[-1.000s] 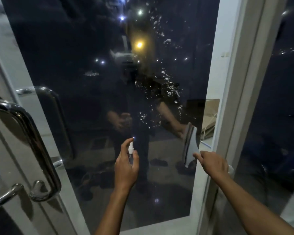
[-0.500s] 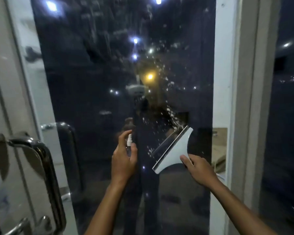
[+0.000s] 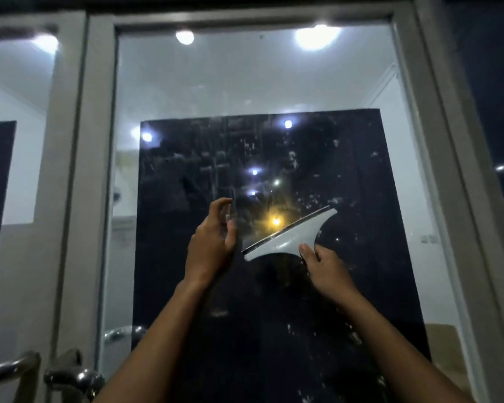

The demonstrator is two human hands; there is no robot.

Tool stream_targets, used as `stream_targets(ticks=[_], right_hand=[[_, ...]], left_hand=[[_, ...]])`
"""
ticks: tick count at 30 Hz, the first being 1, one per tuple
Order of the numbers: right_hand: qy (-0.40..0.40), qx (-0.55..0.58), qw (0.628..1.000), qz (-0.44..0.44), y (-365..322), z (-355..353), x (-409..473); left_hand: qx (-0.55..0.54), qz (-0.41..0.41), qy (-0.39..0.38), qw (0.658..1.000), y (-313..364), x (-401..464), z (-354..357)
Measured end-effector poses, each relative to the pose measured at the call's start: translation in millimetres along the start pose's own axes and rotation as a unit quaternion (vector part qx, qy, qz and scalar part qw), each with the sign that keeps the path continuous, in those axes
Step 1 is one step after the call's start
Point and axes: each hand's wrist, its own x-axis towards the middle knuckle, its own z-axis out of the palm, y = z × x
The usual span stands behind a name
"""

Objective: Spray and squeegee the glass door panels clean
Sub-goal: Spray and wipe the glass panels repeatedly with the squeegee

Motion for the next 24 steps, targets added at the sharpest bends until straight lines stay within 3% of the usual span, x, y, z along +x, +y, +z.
stream_targets(ticks=[12,24], right_hand=[[0.023,-0.008,1.000,-0.004,-26.9,11.2,28.4],[0.044,0.006,0.999,0.012,-33.9,26.1,43.4]], left_hand=[[0.076,0.064,0.020,0.995,-2.2,72.5,-16.2],[0.064,0.102,0.042,0.992,-11.7,90.1,-20.2]])
